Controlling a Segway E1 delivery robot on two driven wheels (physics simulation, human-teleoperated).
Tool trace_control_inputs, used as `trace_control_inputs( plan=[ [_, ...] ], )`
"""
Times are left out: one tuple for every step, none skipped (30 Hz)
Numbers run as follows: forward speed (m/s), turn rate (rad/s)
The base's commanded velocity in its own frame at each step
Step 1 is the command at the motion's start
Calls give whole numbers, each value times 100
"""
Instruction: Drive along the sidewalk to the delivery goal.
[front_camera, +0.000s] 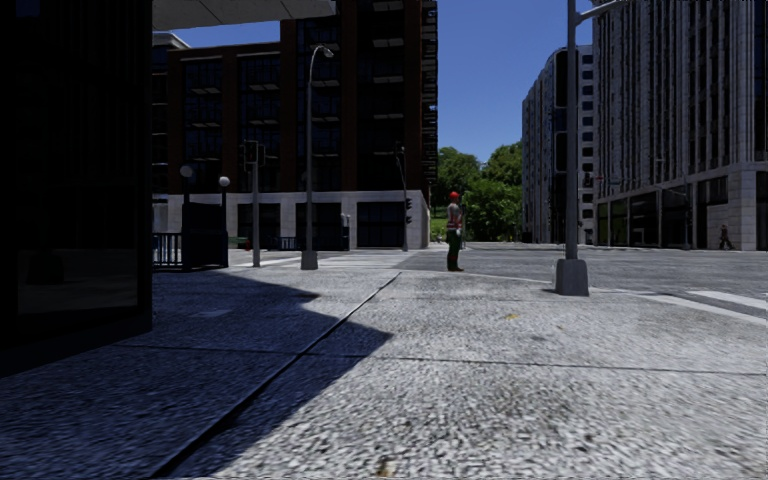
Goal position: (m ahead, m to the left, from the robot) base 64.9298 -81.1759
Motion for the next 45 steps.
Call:
trace_control_inputs(
  plan=[
    [200, 120],
    [200, 75],
    [200, 75],
    [200, 26],
    [200, 7],
    [200, 0],
    [200, 0],
    [200, 0],
    [200, 0],
    [200, 0],
    [200, 0],
    [200, 0],
    [200, 0],
    [200, 0],
    [200, 0],
    [200, 0],
    [200, 0],
    [200, 0],
    [200, 0],
    [200, 0],
    [200, 0],
    [200, 0],
    [200, 0],
    [200, 0],
    [200, 0],
    [200, 0],
    [200, 0],
    [200, 0],
    [200, 0],
    [200, 0],
    [200, 0],
    [200, 0],
    [200, 0],
    [200, 0],
    [200, 0],
    [200, 0],
    [200, 0],
    [200, 0],
    [200, 0],
    [200, 0],
    [200, 0],
    [200, 0],
    [200, 0],
    [200, 0],
    [200, 0]
  ],
)
